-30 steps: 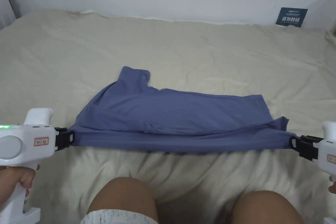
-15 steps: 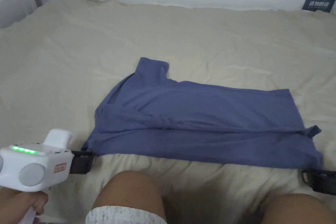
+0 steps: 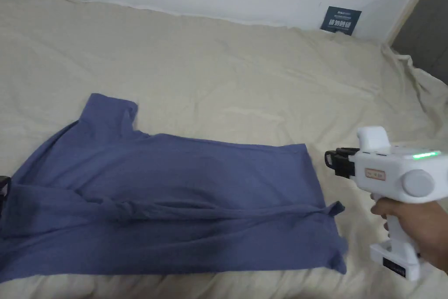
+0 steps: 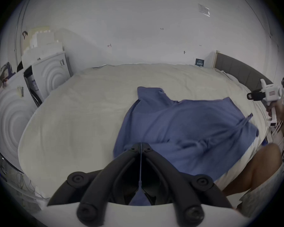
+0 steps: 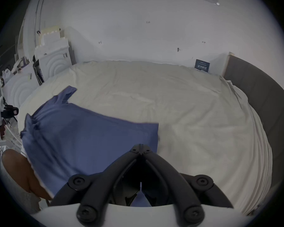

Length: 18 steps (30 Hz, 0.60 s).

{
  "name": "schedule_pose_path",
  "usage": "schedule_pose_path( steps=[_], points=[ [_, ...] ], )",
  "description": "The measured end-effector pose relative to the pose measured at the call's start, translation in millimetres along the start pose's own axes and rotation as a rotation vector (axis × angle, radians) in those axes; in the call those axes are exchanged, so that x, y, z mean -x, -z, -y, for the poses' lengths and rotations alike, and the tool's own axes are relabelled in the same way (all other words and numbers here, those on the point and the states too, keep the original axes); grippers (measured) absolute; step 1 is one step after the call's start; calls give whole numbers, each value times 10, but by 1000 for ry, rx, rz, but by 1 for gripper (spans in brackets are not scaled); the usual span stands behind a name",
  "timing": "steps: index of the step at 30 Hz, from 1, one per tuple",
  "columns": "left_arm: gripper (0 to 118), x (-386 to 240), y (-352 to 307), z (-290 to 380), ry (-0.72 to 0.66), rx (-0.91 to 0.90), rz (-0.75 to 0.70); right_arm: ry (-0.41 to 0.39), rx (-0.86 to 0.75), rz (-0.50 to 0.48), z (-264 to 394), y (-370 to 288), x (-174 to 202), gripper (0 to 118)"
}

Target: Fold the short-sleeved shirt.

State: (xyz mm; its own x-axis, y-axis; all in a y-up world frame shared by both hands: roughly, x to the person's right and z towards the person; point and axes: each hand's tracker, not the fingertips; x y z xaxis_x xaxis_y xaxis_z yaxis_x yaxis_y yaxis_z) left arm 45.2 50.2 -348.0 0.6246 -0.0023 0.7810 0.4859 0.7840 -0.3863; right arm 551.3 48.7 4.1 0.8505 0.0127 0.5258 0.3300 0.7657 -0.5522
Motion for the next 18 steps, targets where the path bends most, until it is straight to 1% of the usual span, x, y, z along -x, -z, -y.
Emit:
schedule_pose_path(
  steps=[1,2,4,6,7,8,9,10,11,12,13,14,16,17,18],
  points=[
    [1,-40,80,-42,2,0,-7,-43,31,0,-99,168,-16,0],
    [0,-66,157,-85,0,5,3,-60,73,-13,-194,346,-46,0],
    [0,-90,280,-151,-5,10,13,-91,106,-1,-270,691,-166,0],
    [0,-85,382,-230,-15,15,17,-107,164,-3,-348,968,-257,0],
    [0,-78,427,-266,-13,17,21,-105,187,-39,-356,1025,-262,0],
    [0,-75,473,-291,-11,17,16,-109,213,-35,-381,1134,-305,1],
    [0,-60,514,-319,-6,17,12,-118,213,-2,-396,1213,-329,17],
    [0,-35,557,-350,-5,17,12,-121,222,-16,-418,1272,-379,45],
    [0,-9,604,-386,-8,23,13,-125,236,-52,-404,1298,-391,79],
    [0,2,639,-402,-10,25,13,-116,260,-85,-409,1342,-418,99],
    [0,21,676,-422,-12,24,15,-111,272,-129,-415,1379,-435,97],
    [0,43,717,-442,-15,24,18,-125,278,-157,-419,1397,-434,96],
    [0,59,794,-458,-15,30,18,-190,297,-150,-374,1402,-390,96],
    [0,72,839,-460,-20,33,18,-215,321,-130,-354,1447,-394,96],
    [0,87,881,-460,-23,37,21,-219,333,-110,-330,1487,-405,94]
  ],
)
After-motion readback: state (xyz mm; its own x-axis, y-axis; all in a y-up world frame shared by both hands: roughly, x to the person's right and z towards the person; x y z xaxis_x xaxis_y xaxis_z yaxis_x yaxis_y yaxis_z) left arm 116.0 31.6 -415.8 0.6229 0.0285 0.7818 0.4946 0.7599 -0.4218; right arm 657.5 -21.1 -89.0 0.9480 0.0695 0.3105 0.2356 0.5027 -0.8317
